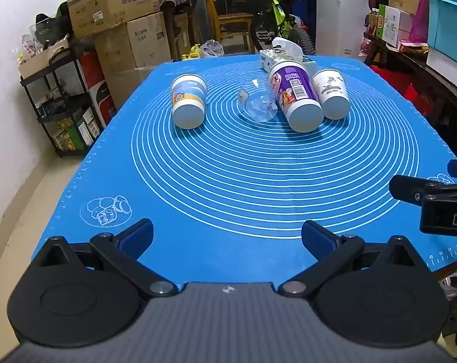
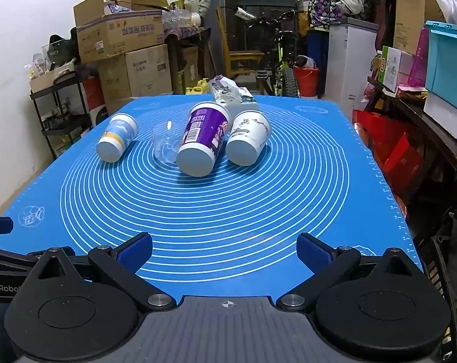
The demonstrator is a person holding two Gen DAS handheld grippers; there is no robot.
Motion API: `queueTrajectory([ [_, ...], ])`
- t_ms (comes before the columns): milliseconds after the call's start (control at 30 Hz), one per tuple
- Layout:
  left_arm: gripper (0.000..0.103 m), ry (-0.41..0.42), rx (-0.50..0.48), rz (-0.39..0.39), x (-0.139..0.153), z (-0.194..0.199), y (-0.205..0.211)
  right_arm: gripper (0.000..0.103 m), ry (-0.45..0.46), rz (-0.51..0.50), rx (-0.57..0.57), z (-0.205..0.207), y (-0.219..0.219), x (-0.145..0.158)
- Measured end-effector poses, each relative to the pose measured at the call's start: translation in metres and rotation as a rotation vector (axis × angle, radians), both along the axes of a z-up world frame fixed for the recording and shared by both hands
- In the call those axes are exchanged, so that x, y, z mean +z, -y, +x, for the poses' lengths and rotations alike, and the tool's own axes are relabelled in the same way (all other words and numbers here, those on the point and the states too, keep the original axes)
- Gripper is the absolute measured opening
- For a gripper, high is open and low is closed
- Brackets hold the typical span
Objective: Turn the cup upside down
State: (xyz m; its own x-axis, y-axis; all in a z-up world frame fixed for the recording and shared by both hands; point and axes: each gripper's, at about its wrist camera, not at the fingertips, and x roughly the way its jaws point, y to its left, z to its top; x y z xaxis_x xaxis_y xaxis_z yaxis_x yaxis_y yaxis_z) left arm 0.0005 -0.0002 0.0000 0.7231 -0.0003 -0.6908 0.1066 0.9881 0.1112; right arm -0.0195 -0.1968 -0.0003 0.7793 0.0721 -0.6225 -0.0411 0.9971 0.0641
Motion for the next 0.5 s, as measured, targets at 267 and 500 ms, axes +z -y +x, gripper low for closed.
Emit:
queueTrajectory([
  [267,0.103,-0.006,0.008,-0.013,0.0000,0.0025,-0.0022,0.101,-0.003,-0.004,0.003,0.0005,-0.0007,-0.0006],
  [500,0.103,-0.007,0.009,-0.012,-0.0014,0.0027,-0.0021,0.101,-0.005,-0.004,0.004,0.0015,-0.0013,-0.0012],
])
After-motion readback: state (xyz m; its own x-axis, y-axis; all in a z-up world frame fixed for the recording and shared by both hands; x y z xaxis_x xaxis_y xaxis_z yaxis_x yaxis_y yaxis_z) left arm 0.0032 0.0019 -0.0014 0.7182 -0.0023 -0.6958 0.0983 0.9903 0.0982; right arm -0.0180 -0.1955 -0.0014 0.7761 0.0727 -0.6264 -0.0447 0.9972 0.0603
